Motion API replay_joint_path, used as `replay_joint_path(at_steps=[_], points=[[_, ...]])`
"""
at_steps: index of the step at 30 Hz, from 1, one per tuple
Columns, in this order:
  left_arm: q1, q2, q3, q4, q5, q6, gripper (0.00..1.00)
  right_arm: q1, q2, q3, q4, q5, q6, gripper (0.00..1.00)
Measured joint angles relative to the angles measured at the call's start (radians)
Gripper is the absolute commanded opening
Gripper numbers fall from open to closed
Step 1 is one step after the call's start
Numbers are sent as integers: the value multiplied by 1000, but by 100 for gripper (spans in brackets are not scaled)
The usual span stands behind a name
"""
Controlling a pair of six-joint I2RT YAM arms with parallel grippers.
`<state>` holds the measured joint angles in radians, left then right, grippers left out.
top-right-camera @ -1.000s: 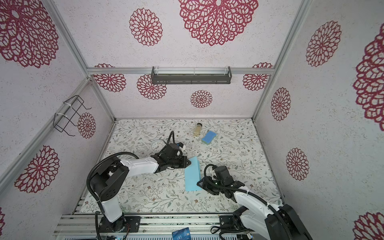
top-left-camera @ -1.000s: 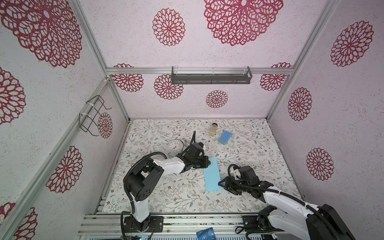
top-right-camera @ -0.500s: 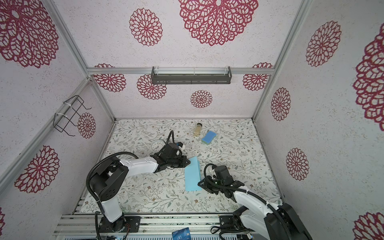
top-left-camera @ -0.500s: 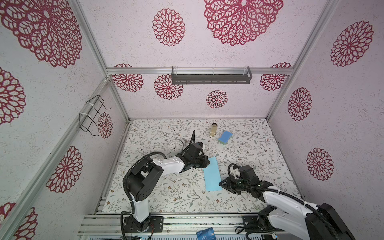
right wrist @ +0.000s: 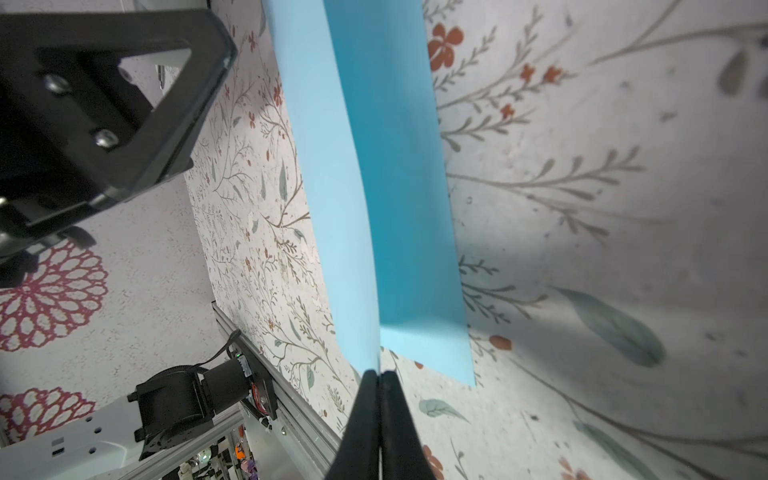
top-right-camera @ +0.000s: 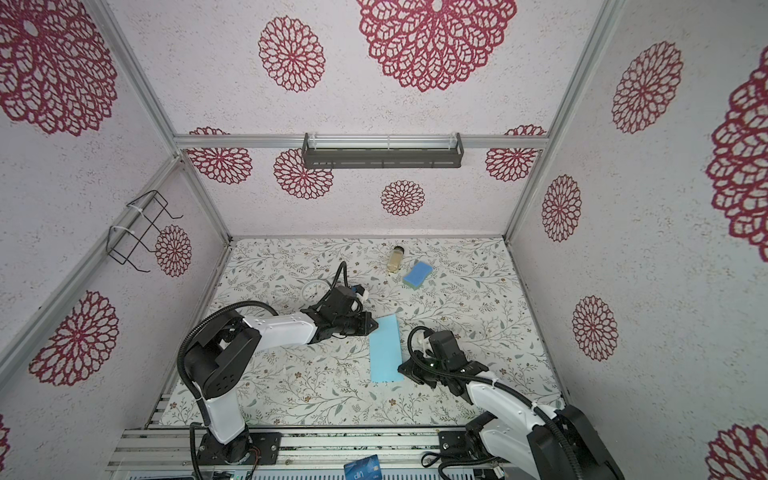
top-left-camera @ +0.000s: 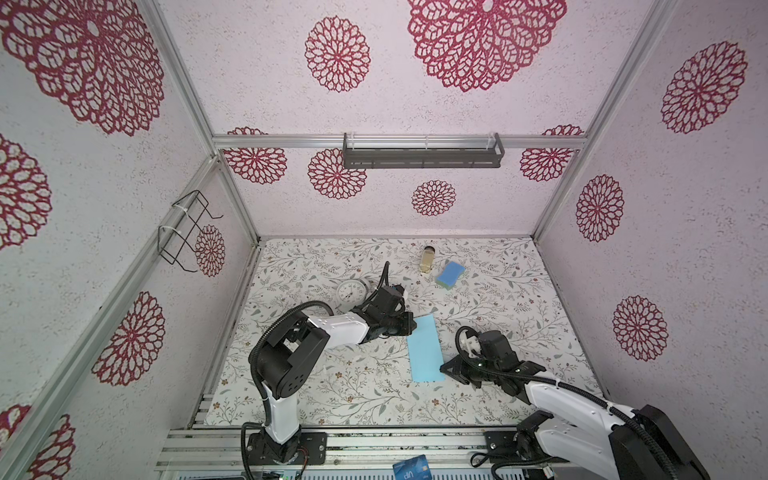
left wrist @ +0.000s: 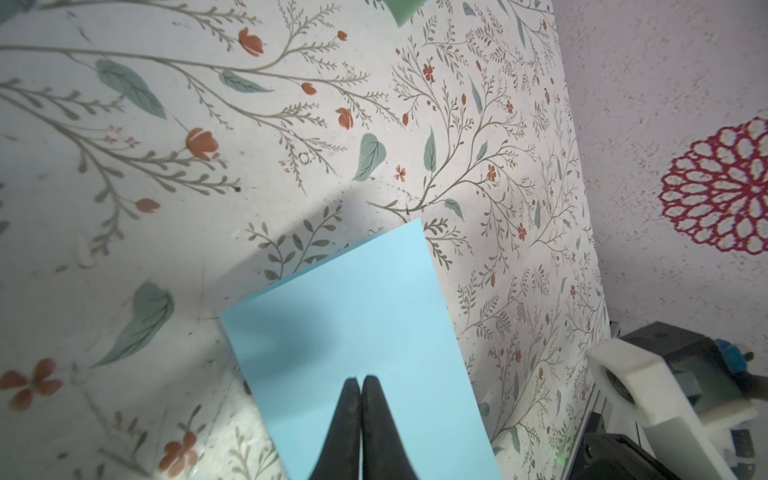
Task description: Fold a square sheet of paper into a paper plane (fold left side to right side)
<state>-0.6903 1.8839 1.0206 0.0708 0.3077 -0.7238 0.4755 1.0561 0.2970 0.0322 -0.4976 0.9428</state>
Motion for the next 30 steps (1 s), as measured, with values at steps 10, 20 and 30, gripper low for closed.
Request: replay_joint_path(at_steps=[10, 20, 30], points=[[0, 50, 4, -11, 14, 14, 0, 0, 0, 0, -2, 0, 0, 0], [2, 95, 12, 12, 26, 26, 0, 0, 18, 0, 6, -11, 0, 0], [2, 100, 12, 21, 29, 48, 0, 0, 129, 37, 70, -53, 1, 0]])
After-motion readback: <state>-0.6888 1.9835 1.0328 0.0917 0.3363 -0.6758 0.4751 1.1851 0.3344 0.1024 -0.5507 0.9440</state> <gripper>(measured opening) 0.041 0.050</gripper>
